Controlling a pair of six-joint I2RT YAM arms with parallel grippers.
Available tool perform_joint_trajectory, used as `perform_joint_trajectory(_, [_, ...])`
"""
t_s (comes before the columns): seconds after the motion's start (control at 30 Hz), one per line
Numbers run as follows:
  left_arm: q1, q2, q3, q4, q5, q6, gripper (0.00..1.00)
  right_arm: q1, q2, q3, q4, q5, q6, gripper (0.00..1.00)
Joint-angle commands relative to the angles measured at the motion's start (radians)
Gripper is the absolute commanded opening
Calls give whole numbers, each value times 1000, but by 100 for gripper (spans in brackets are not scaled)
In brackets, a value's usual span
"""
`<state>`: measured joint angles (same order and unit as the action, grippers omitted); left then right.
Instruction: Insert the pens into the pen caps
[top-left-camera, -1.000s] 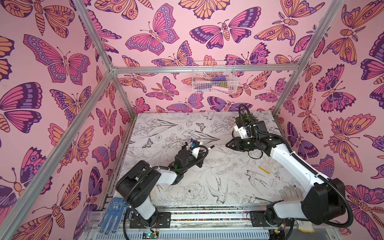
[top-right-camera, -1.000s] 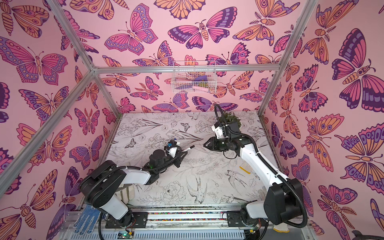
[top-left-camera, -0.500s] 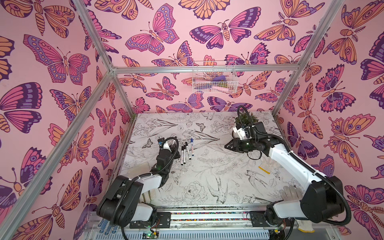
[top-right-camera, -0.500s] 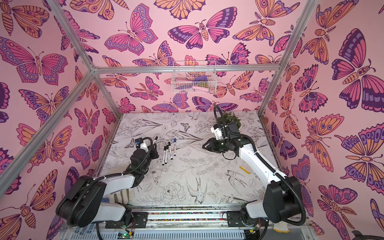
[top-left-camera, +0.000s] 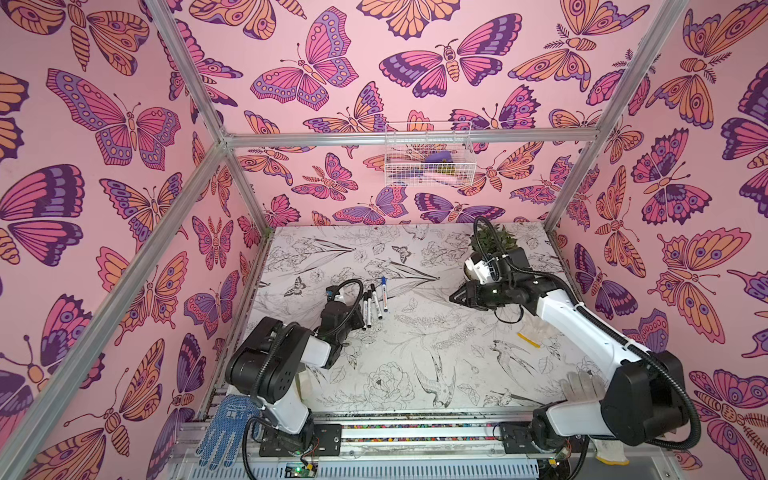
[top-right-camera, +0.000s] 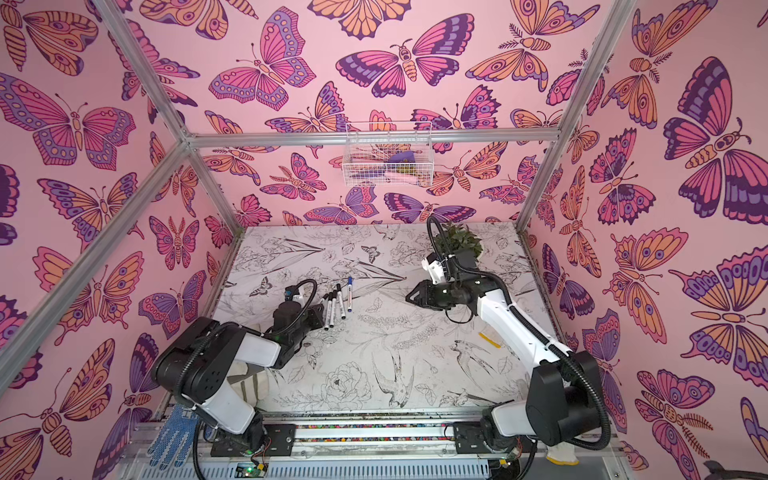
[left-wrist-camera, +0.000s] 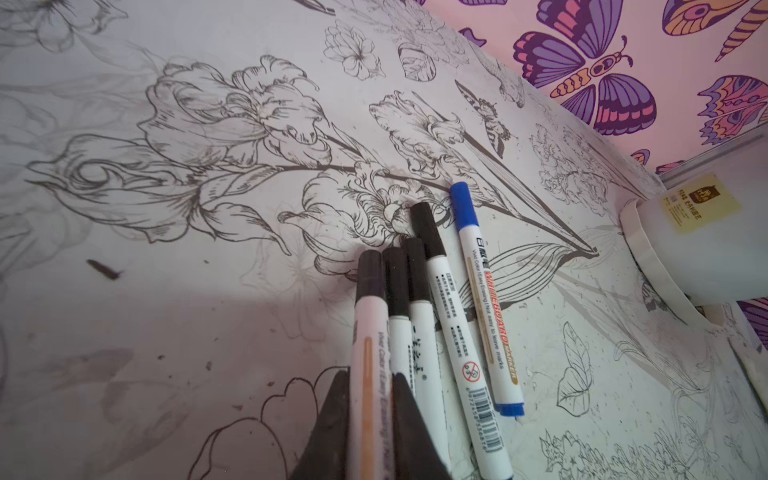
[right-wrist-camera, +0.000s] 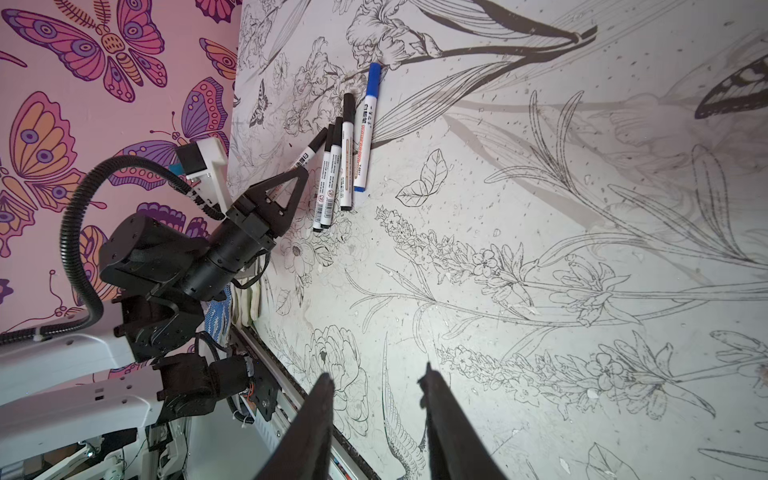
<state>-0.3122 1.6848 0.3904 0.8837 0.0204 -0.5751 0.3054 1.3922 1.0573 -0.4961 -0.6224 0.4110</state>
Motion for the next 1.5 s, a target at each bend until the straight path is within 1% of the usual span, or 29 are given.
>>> perform_joint_trajectory(0.0, [7, 25, 7, 31, 62, -31, 11, -1, -28, -6, -17, 1, -30, 38])
perform_joint_trajectory(0.1, [7, 16, 10, 14, 65, -31, 20, -1, -32, -11, -21, 7, -34, 37])
perform_joint_trajectory(0.13, [7, 10, 10, 6, 68, -29, 31, -1, -30, -10, -21, 7, -35, 37])
perform_joint_trajectory(0.2, [9, -10, 17, -21, 66, -30, 39, 0, -30, -13, -21, 14, -32, 37])
perform_joint_trajectory(0.27, [10, -34, 17, -43, 67, -27, 56, -1, -30, -15, -14, 18, -28, 37])
perform_joint_trajectory(0.33, [10, -66, 19, -81, 52, -25, 63, -2, -28, -19, -8, 27, -21, 38])
perform_joint_trajectory(0.37, [10, -83, 18, -97, 41, -27, 73, -2, -27, -20, -6, 34, -19, 38])
perform_joint_trajectory(0.4, [12, -106, 17, -120, 21, -34, 82, -5, -27, -24, 1, 48, -11, 39])
perform_joint_trajectory(0.43, [15, -136, 18, -143, 6, -33, 86, -12, -26, -29, 6, 70, 2, 39])
perform_joint_trajectory(0.47, [14, -163, 18, -159, -9, -27, 96, -21, -25, -32, 5, 100, 17, 39])
perform_joint_trajectory(0.5, [16, -207, 23, -224, -25, -20, 100, -34, -28, -38, 7, 146, 37, 40])
perform_joint_trajectory(0.57, [21, -282, 60, -356, -70, 13, 100, -71, -41, -57, 3, 269, 58, 40])
perform_joint_trajectory(0.6, [25, -319, 84, -434, -100, 35, 100, -93, -51, -69, -2, 366, 66, 41])
perform_joint_trajectory(0.67, [44, -380, 127, -551, -155, 80, 100, -119, -77, -99, 9, 582, 51, 41])
perform_joint_trajectory(0.7, [61, -401, 156, -621, -179, 96, 100, -120, -93, -115, 17, 737, 36, 42])
perform_joint_trajectory(0.8, [145, -477, 216, -772, -213, 149, 100, -122, -119, -185, 102, 1076, -10, 43])
perform_joint_trajectory(0.83, [173, -490, 235, -818, -227, 183, 100, -123, -119, -212, 141, 1164, -36, 43])
perform_joint_trajectory(0.9, [215, -503, 267, -883, -275, 243, 100, -124, -105, -274, 261, 1251, -103, 45])
perform_joint_trajectory(0.97, [253, -494, 283, -914, -295, 299, 100, -127, -76, -338, 401, 1266, -150, 46])
perform_joint_trajectory(1.03, [281, -470, 275, -893, -313, 357, 100, -127, -43, -392, 541, 1242, -178, 46])
perform_joint_trajectory(1.07, [286, -451, 255, -861, -335, 383, 100, -127, -29, -433, 643, 1238, -191, 45])
perform_joint_trajectory(1.13, [295, -422, 218, -793, -370, 412, 100, -127, 9, -549, 966, 1247, -250, 46])
perform_joint_trajectory(1.17, [297, -372, 192, -741, -371, 420, 100, -122, 17, -562, 1024, 1282, -274, 46])
perform_joint_trajectory(1.23, [304, -337, 145, -635, -341, 432, 100, -127, 19, -577, 1088, 1256, -326, 46])
perform_joint_trajectory(1.33, [305, -306, 121, -532, -291, 447, 99, -146, 106, -693, 1446, 1211, -370, 50])
perform_joint_trajectory(1.37, [305, -304, 105, -472, -269, 466, 100, -146, 101, -686, 1418, 1204, -375, 55])
perform_joint_trajectory(1.4, [305, -296, 74, -379, -264, 480, 99, -158, 72, -665, 1314, 1177, -348, 66])
perform_joint_trajectory(1.43, [306, -296, 62, -333, -262, 484, 100, -184, 47, -650, 1237, 1104, -323, 92])
perform_joint_trajectory(1.47, [306, -288, 41, -265, -252, 493, 99, -231, 60, -664, 1275, 977, -320, 99])
